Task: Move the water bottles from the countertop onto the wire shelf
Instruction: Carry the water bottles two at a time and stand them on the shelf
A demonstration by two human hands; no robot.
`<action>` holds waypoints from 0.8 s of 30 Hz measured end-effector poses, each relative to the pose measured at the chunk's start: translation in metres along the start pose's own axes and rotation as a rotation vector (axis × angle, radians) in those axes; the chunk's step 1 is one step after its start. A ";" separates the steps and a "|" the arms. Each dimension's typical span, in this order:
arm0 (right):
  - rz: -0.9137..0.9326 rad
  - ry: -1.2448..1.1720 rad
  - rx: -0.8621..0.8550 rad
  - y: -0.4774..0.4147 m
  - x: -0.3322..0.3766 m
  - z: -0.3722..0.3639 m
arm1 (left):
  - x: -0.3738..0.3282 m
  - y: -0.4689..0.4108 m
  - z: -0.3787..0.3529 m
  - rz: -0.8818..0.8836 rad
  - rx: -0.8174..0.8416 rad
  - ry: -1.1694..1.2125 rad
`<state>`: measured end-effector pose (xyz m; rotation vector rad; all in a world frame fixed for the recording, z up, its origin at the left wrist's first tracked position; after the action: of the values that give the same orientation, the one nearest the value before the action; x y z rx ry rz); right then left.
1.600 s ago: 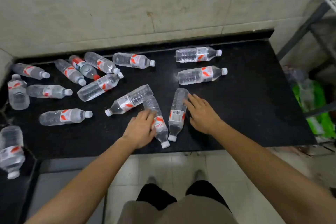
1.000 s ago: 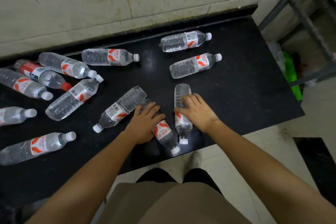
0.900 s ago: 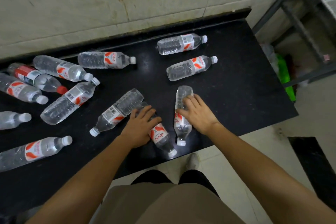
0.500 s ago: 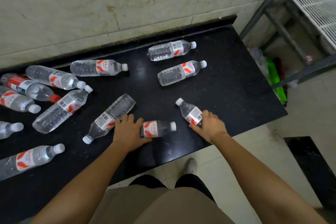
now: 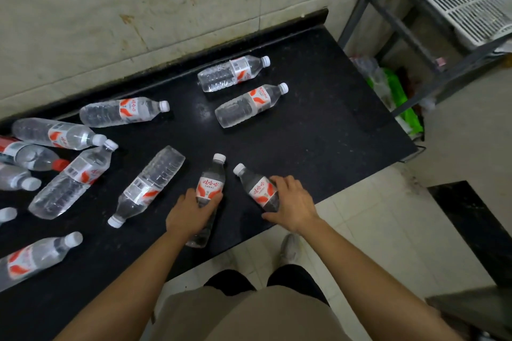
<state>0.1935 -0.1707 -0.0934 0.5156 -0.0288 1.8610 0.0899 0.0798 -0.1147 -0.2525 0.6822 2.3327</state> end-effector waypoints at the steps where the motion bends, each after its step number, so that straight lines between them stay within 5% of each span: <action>1: 0.015 0.045 0.019 0.004 0.004 -0.007 | 0.000 0.001 0.001 0.007 -0.009 0.002; 7: -0.210 -0.059 -0.024 0.014 -0.006 -0.019 | 0.007 0.003 0.002 0.103 0.018 0.079; 14: -0.578 -0.420 -0.222 0.050 -0.028 -0.003 | 0.016 0.016 -0.009 0.269 0.124 0.472; 19: -0.801 -0.749 -0.514 0.067 -0.035 0.044 | -0.053 0.025 0.017 0.011 0.170 0.664; 24: -0.781 -0.982 -0.781 0.070 -0.037 0.119 | -0.168 0.050 0.056 -0.184 0.281 0.912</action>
<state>0.1795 -0.2611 0.0171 0.6900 -1.0120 0.6081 0.1826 -0.0165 0.0123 -1.2233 1.3258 1.8362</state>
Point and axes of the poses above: each hand's wrist, its own y-axis away from the middle knuckle, its own z-axis out of the back of the hand, x = y × z, the point moved 9 cm from there along -y, towards the middle knuckle, and after that the axes turned 15 degrees about -x, right-handed, at the moved point
